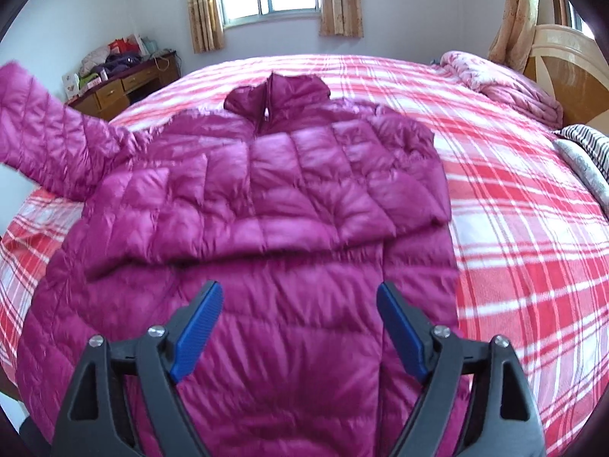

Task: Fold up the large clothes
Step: 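Grasp the other sleeve with the left gripper and fold it across the body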

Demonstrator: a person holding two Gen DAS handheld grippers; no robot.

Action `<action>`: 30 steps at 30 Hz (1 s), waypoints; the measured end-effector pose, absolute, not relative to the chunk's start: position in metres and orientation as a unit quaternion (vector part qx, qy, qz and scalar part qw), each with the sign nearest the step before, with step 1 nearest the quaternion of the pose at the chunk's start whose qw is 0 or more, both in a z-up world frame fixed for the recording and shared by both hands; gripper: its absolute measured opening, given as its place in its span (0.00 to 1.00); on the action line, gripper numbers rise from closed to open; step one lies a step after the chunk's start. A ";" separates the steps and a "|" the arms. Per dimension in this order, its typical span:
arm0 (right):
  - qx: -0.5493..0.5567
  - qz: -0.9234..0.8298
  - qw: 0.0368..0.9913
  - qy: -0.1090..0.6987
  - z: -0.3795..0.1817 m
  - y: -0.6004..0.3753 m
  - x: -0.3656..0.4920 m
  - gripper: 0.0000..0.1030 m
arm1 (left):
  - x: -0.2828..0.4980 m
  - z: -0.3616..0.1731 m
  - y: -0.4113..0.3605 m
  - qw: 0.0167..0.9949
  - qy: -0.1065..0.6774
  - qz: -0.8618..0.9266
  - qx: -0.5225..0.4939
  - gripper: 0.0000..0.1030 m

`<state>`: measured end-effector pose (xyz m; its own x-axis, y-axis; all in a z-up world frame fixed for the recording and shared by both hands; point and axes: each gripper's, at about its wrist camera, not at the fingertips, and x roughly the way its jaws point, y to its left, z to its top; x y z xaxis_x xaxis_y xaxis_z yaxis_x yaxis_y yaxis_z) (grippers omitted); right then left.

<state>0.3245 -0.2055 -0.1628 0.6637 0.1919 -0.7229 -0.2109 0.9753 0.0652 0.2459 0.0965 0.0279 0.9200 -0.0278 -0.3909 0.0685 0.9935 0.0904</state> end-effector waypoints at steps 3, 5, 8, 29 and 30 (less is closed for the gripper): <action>-0.009 0.101 0.913 0.395 -0.172 -0.214 0.317 0.83 | 0.255 0.025 0.063 0.974 0.205 -0.050 0.080 0.11; -0.003 0.094 0.917 0.389 -0.174 -0.218 0.317 0.83 | 0.261 0.022 0.043 0.972 0.207 -0.067 0.094 0.11; 0.011 0.094 0.919 0.383 -0.175 -0.222 0.315 0.83 | 0.269 0.015 0.016 0.967 0.215 -0.088 0.107 0.11; -0.027 0.085 0.929 0.360 -0.187 -0.209 0.311 0.95 | 0.326 -0.077 -0.087 0.934 0.298 -0.154 0.124 0.11; -0.028 0.084 0.929 0.359 -0.188 -0.208 0.311 0.95 | 0.325 -0.079 -0.088 0.933 0.298 -0.157 0.127 0.11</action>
